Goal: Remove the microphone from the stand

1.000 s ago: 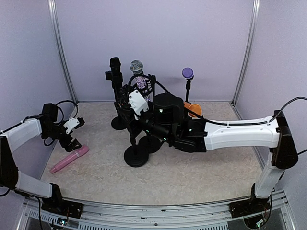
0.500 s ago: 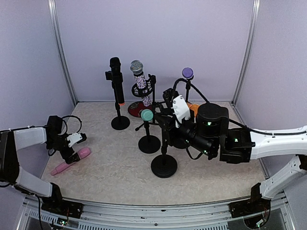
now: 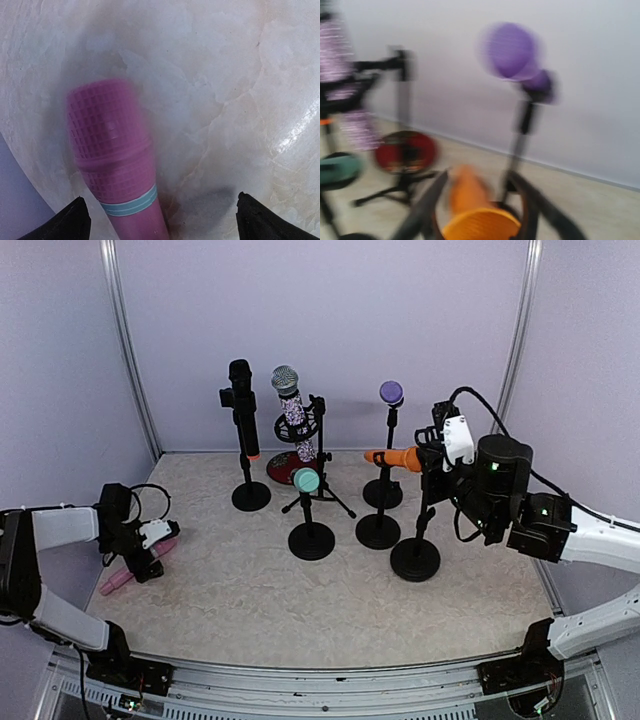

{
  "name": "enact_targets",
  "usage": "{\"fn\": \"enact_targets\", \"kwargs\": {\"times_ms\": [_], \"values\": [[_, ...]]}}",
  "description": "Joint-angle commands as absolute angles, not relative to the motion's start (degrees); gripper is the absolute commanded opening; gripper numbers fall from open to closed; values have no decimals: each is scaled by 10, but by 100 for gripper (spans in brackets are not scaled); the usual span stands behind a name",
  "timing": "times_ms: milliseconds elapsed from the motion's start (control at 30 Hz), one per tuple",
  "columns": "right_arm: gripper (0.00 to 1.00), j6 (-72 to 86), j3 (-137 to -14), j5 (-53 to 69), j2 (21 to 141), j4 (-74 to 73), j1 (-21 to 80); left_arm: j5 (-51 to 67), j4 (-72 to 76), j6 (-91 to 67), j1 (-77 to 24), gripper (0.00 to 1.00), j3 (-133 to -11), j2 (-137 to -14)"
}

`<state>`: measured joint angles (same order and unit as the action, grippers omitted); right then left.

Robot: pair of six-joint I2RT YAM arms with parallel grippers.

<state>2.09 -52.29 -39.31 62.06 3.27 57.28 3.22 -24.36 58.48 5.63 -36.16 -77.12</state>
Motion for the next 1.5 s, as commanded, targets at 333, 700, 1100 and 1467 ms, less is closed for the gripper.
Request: {"fn": "enact_targets", "kwargs": {"times_ms": [333,700,1100,1467], "values": [[0,-8,-553,-289,656,108,320,192,-389,493,52,99,-541,-711],[0,10,-573,-223,694,143,205,213,-408,502,45,99,-537,-687],[0,41,-627,-139,807,211,114,238,-427,498,28,99,-542,-668],[27,57,-642,-136,872,235,106,250,-443,501,23,99,-542,-657]]}}
